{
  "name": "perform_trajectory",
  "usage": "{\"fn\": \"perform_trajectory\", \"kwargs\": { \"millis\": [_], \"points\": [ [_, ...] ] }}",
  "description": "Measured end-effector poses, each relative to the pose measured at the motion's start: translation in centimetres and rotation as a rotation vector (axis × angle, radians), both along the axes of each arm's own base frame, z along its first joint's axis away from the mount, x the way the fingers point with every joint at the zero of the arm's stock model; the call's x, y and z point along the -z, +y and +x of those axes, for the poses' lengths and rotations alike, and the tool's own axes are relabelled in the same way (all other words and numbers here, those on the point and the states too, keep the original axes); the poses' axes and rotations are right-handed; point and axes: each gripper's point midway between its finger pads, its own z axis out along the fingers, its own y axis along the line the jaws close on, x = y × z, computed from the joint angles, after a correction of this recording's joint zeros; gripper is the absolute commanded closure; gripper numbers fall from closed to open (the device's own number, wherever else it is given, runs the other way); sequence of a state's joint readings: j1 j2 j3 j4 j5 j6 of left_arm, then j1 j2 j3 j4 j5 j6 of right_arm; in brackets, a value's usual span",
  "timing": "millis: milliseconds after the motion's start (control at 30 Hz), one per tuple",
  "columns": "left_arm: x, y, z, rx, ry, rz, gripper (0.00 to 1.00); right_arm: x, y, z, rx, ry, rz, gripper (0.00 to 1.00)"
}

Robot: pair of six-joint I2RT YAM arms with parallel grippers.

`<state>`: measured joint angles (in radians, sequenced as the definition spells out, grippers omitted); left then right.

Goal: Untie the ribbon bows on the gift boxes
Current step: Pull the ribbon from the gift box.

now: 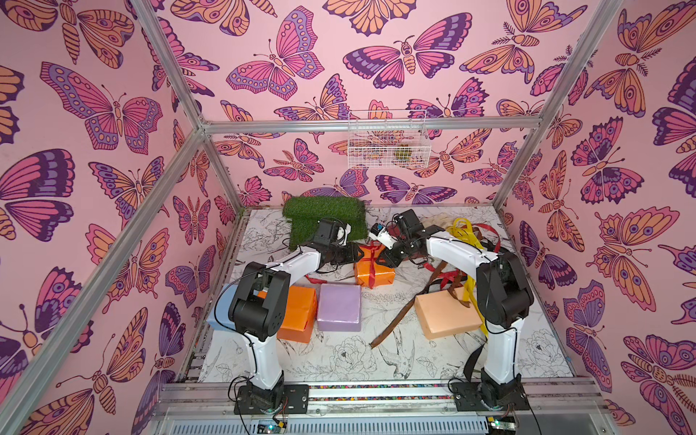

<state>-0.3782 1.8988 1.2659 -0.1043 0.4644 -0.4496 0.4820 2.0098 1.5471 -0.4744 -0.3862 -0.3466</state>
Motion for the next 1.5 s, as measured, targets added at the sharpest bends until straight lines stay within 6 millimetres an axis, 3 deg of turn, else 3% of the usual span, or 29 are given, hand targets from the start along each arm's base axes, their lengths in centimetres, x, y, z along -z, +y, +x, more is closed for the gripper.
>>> {"fn": "perform_trajectory", "kwargs": {
  "millis": [567,800,1200,1500],
  "points": [
    [0.5,-0.6,0.9,0.050,-0.029,0.012,0.55,0.2,-0.7,1.1,-0.008,-0.067,-0.056,0.55],
    [0.5,-0.6,0.9,0.054,-0.034,0.015,0.55,0.0,0.2,1.4,-0.056,-0.011,-0.017,0.64],
    [0.5,-0.6,1.3,0.053,-0.036,0.012,0.56,0.3,0.2,0.7,-0.097,0.057,0.024,0.66],
    [0.6,-0.6,1.4,0.052,-0.036,0.012,0.56,0.5,-0.2,1.2,-0.080,0.020,0.002,0.82]
  ]
}}
